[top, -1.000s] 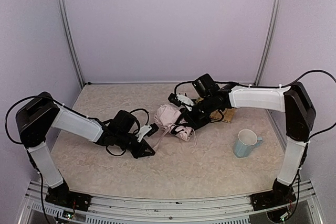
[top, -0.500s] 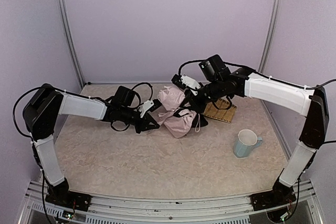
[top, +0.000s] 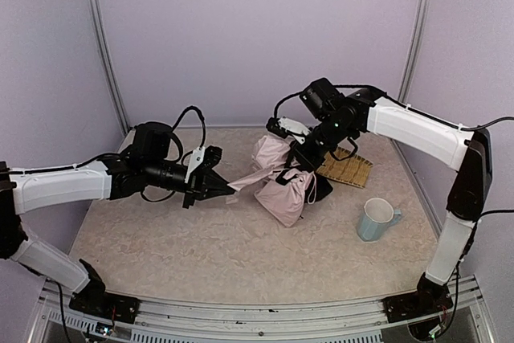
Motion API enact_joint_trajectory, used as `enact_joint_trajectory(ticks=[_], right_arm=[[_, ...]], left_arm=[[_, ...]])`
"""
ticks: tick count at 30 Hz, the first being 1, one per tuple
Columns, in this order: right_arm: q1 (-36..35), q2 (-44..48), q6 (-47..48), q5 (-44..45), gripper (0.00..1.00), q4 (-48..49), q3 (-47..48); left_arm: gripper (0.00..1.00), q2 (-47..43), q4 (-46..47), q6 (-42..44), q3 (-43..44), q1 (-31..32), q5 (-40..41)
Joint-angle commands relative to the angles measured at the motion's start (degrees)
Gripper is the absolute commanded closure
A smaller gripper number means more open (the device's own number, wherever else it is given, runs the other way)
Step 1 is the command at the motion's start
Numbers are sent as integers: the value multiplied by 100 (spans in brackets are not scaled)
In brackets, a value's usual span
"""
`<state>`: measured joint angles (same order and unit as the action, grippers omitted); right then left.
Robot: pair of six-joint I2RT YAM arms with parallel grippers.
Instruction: Put away the umbrella
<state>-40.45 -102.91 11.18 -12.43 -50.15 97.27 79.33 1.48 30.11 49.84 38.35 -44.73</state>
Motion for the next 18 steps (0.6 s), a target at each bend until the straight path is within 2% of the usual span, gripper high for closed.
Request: enact_joint_trajectory(ticks=[1,5,10,14,18], right_arm=[[291,-96,-92,436,100,-634,243],[336,-128,-104,71,100,-592,223],[323,-22,321,-894,100,-765,181],[66,340,621,-1787,100,-585,159],[-521,546,845,-1866,100,-443,177]], left_arm=[[100,-355,-531,532,-59,149,-896],[100,-292,-820,561,-222,156,-342],[100,285,-695,306,-87,-233,-506],[100,1307,-501,215,319,-464,-261],[100,2279,-323,196,920,-501,-471]])
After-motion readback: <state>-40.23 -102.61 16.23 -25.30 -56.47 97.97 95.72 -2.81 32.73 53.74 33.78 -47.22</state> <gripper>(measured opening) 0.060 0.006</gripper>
